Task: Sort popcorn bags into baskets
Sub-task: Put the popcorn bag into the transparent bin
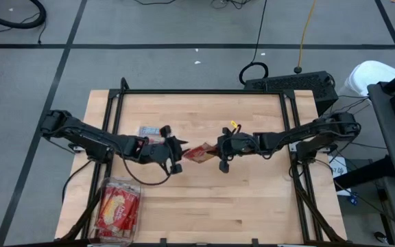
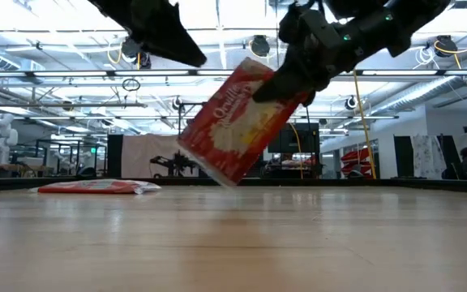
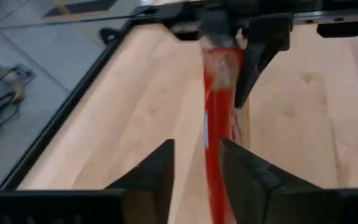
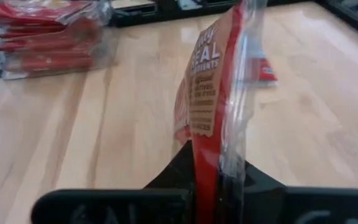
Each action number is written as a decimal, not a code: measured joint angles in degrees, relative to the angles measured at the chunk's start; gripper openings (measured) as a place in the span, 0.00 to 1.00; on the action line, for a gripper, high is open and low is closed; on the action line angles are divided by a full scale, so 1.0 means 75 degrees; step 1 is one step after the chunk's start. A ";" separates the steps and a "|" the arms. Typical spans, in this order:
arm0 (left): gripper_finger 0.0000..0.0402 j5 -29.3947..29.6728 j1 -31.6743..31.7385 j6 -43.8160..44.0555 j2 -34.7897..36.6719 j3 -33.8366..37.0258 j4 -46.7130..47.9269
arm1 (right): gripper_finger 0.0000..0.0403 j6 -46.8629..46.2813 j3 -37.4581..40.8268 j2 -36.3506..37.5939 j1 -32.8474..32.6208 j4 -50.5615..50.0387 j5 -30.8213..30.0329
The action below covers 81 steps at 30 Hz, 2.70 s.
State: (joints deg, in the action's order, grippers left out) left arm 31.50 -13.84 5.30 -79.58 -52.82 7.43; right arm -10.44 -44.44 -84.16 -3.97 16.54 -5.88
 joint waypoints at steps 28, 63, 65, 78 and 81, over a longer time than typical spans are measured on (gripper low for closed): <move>0.49 0.0247 -0.0997 -0.0963 -0.1481 0.0514 -0.6781 | 0.02 0.1149 0.2291 0.0581 -0.0702 0.9667 -0.1560; 0.14 -0.2234 0.0221 -0.2371 -0.2893 0.0501 -1.2632 | 0.02 0.3136 0.1471 0.0403 -0.1318 0.9786 -0.1197; 0.06 -0.2232 0.0222 -0.2491 -0.2886 0.0501 -1.2635 | 0.03 0.3032 0.1471 0.0403 -0.1267 0.9780 -0.1193; 0.03 -0.2202 0.0215 -0.2058 -0.0847 0.0501 -0.8854 | 0.30 0.2103 0.1471 0.0411 -0.1229 0.8821 -0.1598; 0.04 -0.2202 0.0185 -0.1782 0.0028 0.0501 -0.7195 | 0.36 0.1757 0.1473 0.0409 -0.1229 0.8194 -0.1592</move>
State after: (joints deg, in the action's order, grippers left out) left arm 14.98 -12.46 -8.07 -79.36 -49.06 -46.53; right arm 2.74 -33.39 -81.10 -13.19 77.99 -17.82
